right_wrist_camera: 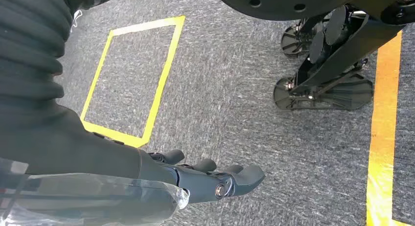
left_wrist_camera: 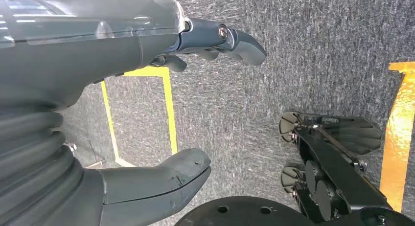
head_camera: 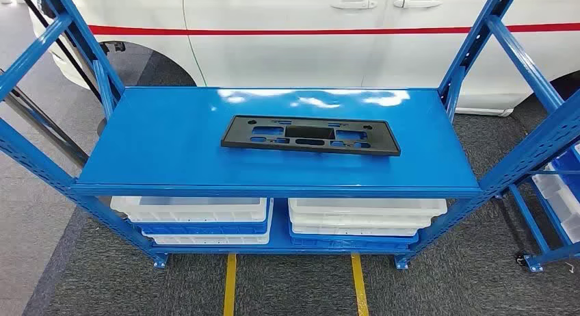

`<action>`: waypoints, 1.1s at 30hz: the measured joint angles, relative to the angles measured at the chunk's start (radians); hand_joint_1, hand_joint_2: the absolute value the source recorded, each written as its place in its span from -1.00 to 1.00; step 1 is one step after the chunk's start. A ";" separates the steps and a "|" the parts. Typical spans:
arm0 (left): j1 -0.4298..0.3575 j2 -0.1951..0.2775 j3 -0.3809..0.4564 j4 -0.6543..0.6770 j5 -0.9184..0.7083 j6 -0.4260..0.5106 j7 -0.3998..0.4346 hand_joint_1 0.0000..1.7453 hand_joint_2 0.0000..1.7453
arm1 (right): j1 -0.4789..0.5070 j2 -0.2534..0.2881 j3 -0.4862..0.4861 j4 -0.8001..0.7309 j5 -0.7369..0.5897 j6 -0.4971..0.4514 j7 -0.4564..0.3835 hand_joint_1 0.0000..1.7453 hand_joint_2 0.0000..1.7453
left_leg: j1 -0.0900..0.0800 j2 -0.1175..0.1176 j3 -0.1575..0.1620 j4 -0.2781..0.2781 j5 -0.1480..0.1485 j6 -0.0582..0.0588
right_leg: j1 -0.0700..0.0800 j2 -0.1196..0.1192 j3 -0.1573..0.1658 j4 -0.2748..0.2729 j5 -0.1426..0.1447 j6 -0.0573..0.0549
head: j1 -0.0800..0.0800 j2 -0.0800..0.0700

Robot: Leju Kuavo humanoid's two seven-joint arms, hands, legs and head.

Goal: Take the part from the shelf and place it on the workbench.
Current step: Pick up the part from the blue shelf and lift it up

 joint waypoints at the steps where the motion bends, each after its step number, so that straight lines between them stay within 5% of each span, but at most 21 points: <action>1: 0.000 0.000 0.000 0.000 0.000 0.000 0.000 -1.00 1.00 | 0.000 0.000 0.000 0.000 0.000 0.000 0.000 -1.00 1.00 | 0.000 0.000 0.000 0.000 0.000 0.000 | 0.000 0.000 0.000 0.000 0.000 0.000 | 0.000 0.000; 25: -0.018 0.000 -0.016 -0.002 0.001 -0.001 0.004 -1.00 1.00 | -0.022 0.000 0.000 0.004 -0.012 -0.005 0.007 -1.00 1.00 | 0.000 0.000 0.000 0.000 0.001 0.000 | 0.000 0.000 0.000 0.000 0.001 0.000 | 0.000 0.000; 28: -0.056 0.001 -0.073 -0.009 0.012 -0.013 0.021 -1.00 -0.50 | -0.069 0.000 0.004 0.013 -0.047 -0.022 0.029 -1.00 1.00 | 0.000 0.000 0.000 0.000 0.002 0.000 | 0.000 0.000 0.000 0.000 0.002 0.001 | 0.000 0.000; 29: -0.070 0.001 -0.091 -0.010 0.019 -0.020 0.028 -1.00 -1.00 | -0.086 0.000 0.006 0.017 -0.061 -0.029 0.038 -1.00 0.50 | 0.000 0.000 0.001 0.000 0.002 0.000 | 0.000 0.000 0.001 0.000 0.003 0.002 | 0.000 0.000; 32: -0.111 0.003 -0.141 -0.010 0.043 -0.051 0.052 -1.00 -1.00 | -0.134 0.000 0.014 0.030 -0.103 -0.049 0.062 -1.00 -1.00 | 0.000 0.000 0.001 0.000 0.004 0.001 | 0.000 0.000 0.001 0.000 0.004 0.003 | 0.000 0.000; 33: -0.123 0.004 -0.160 -0.010 0.052 -0.062 0.059 -1.00 -1.00 | -0.149 0.000 0.016 0.034 -0.116 -0.055 0.068 -1.00 -1.00 | 0.000 0.000 0.001 0.000 0.005 0.001 | 0.000 0.000 0.001 0.000 0.005 0.003 | 0.000 0.000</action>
